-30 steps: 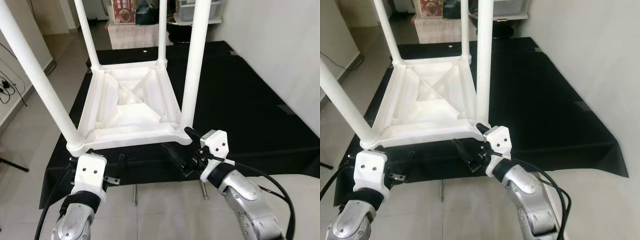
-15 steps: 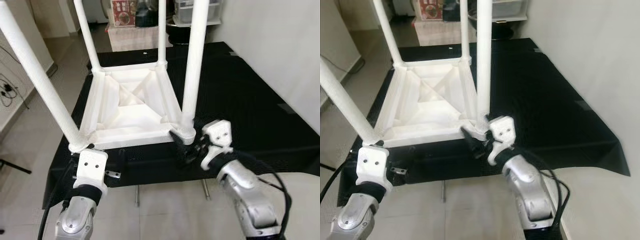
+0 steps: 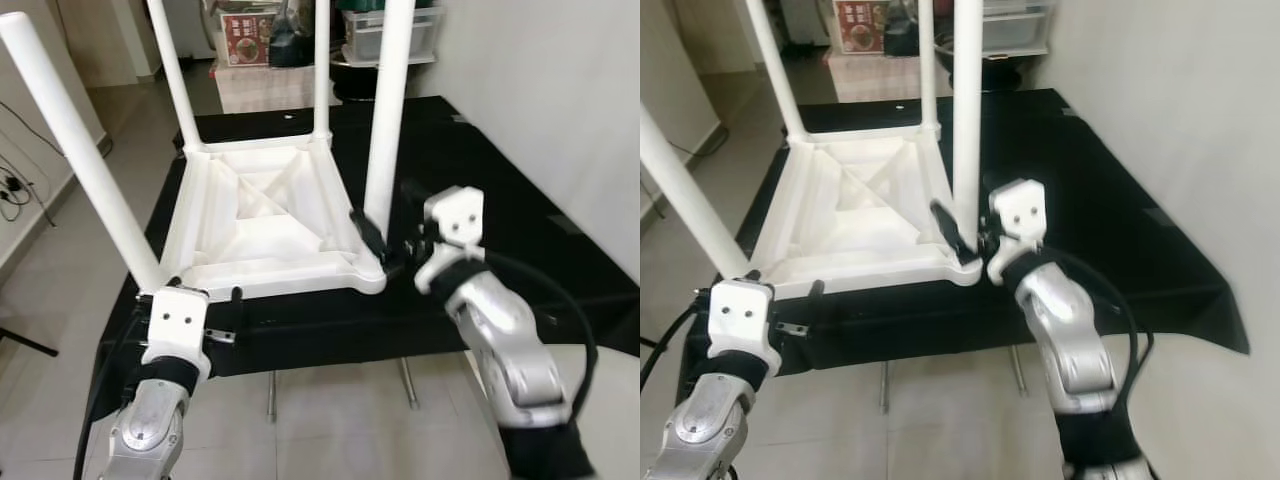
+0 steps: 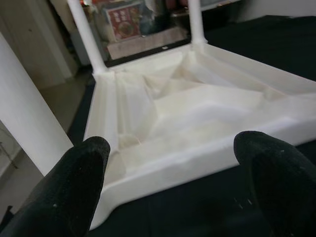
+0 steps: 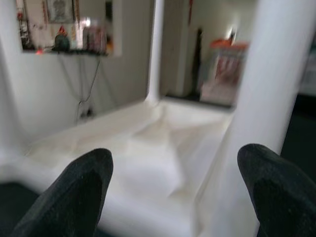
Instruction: Building children table
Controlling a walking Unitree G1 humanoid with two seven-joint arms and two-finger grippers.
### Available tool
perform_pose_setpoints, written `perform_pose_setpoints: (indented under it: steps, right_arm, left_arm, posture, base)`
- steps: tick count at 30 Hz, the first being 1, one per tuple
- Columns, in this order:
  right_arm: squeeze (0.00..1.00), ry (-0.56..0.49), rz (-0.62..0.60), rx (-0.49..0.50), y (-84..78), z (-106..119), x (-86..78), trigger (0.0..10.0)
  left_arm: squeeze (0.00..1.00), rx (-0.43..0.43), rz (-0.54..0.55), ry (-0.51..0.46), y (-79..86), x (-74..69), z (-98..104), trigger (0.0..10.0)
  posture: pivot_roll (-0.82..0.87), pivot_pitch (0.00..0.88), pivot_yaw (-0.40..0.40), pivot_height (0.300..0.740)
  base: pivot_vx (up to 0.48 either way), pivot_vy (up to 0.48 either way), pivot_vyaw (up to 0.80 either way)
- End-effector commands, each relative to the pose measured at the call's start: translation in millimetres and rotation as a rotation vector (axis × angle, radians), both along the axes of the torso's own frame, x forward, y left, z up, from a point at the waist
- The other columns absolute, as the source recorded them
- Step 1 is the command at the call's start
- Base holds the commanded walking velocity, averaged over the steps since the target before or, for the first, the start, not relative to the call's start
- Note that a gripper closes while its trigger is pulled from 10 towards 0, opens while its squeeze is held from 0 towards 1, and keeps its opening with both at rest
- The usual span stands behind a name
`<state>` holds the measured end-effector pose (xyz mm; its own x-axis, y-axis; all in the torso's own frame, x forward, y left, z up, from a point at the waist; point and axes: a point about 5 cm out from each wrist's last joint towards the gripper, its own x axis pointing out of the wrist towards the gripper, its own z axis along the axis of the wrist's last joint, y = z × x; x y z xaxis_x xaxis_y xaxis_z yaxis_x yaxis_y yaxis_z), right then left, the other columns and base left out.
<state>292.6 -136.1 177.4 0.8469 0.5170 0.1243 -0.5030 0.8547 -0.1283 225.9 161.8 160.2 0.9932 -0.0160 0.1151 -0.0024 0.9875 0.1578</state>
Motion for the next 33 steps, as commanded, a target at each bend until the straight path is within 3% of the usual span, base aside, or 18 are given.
perform_pose_setpoints:
  steps: [1,3,6,7,8,10,17,23,33]
  right_arm:
    - [0.00,0.032,0.011,-0.008,0.7,-6.8,-3.5,10.0]
    - [0.00,0.046,0.009,-0.013,0.1,-10.5,-5.0,10.0]
    - [0.00,0.156,-0.020,-0.057,-12.1,-39.1,-30.6,10.0]
    - [0.00,0.156,-0.020,-0.057,-12.1,-39.1,-30.6,10.0]
    - [0.00,0.224,-0.073,-0.048,-20.5,-54.8,-46.6,10.0]
    - [0.00,0.244,-0.116,-0.026,-24.7,-60.2,-50.4,10.0]
    - [0.00,0.208,-0.107,-0.023,-20.1,-55.3,-42.9,10.0]
    - [0.00,0.199,-0.091,-0.037,-17.2,-52.0,-42.4,10.0]
    - [0.00,0.180,-0.100,-0.046,-15.3,-50.0,-37.1,10.0]
  left_arm:
    - [0.00,-0.007,-0.013,0.017,0.9,-3.8,-2.6,10.0]
    - [0.00,-0.007,-0.019,0.023,0.6,-4.7,-3.3,10.0]
    - [0.00,-0.035,-0.074,0.097,-7.6,-28.3,-13.2,10.0]
    - [0.00,-0.035,-0.074,0.097,-7.6,-28.3,-13.2,10.0]
    - [0.00,-0.042,-0.086,0.150,-12.1,-46.0,-21.8,10.0]
    - [0.00,-0.060,-0.032,0.159,-7.6,-50.6,-24.7,10.0]
    - [0.00,-0.100,0.014,0.134,-2.3,-43.7,-22.9,10.0]
    - [0.00,-0.142,0.028,0.136,-0.4,-44.1,-21.6,10.0]
    - [0.00,-0.145,0.036,0.140,3.0,-39.9,-21.3,10.0]
  posture:
    - [-0.01,0.018,-0.004,0.740]
    - [-0.01,0.018,-0.004,0.740]
    - [-0.02,0.021,-0.001,0.740]
    - [-0.02,0.021,-0.001,0.740]
    - [-0.02,0.030,0.002,0.740]
    - [-0.02,0.029,0.006,0.740]
    - [-0.02,0.025,0.005,0.740]
    - [-0.01,0.028,0.005,0.740]
    - [-0.01,0.034,0.008,0.740]
  base:
    - [0.000,0.000,0.00]
    - [0.000,0.000,0.00]
    - [0.000,0.000,0.00]
    - [0.000,0.000,0.00]
    - [0.000,0.000,0.00]
    - [0.000,0.000,0.00]
    - [0.000,0.000,0.00]
    - [0.000,-0.400,0.00]
    - [0.000,0.000,0.00]
